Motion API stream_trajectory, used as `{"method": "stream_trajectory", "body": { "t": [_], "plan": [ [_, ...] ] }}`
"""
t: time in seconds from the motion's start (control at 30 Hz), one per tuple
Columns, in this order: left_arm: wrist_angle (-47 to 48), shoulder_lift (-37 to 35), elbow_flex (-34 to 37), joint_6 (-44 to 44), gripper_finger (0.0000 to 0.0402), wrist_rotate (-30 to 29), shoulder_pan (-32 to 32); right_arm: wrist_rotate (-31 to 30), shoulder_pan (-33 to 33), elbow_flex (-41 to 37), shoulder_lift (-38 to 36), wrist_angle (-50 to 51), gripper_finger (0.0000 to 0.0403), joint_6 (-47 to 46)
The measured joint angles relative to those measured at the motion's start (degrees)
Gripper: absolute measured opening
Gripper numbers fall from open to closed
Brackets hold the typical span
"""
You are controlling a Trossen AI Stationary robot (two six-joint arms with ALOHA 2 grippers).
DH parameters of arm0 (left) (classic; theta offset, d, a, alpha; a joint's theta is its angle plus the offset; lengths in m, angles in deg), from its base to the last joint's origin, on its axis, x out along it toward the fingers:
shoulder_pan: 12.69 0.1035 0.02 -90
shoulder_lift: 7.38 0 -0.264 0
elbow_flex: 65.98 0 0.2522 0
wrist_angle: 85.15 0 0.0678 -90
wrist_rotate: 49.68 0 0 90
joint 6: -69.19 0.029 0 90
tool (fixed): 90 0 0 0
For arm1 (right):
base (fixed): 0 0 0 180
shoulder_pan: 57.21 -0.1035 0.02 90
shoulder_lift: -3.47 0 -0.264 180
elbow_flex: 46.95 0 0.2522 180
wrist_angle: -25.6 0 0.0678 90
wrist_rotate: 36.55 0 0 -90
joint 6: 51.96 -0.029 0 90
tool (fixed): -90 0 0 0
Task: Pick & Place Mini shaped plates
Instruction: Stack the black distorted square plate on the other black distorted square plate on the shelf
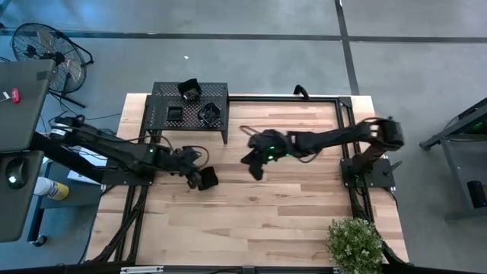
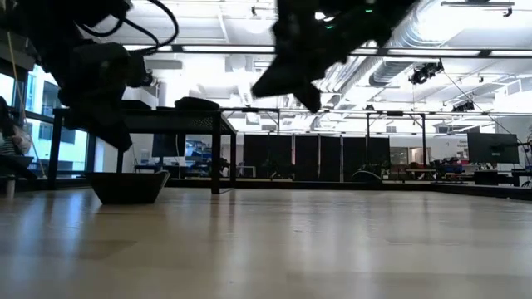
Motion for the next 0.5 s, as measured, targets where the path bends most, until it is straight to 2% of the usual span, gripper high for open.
{"method": "stream_trajectory", "body": {
  "t": [0.17, 0.33, 0.5],
  "plan": [
    [0.17, 6.52, -2.35, 0.39, 0.0114, 1.57, 0.90, -1.10, 2.10, -9.08, -9.07, -3.65, 0.0004, 0.77],
    [-0.44, 11.32, -2.79, 1.39, 0.0117, 5.60, 5.89, -1.98, 3.81, -15.75, -15.92, -7.40, 0.0007, 0.61],
    [-3.29, 14.49, -2.79, 8.55, 0.0116, 11.71, 9.73, -2.22, 4.93, -20.49, -20.07, -9.72, 0.0002, 0.45]
  ]
}}
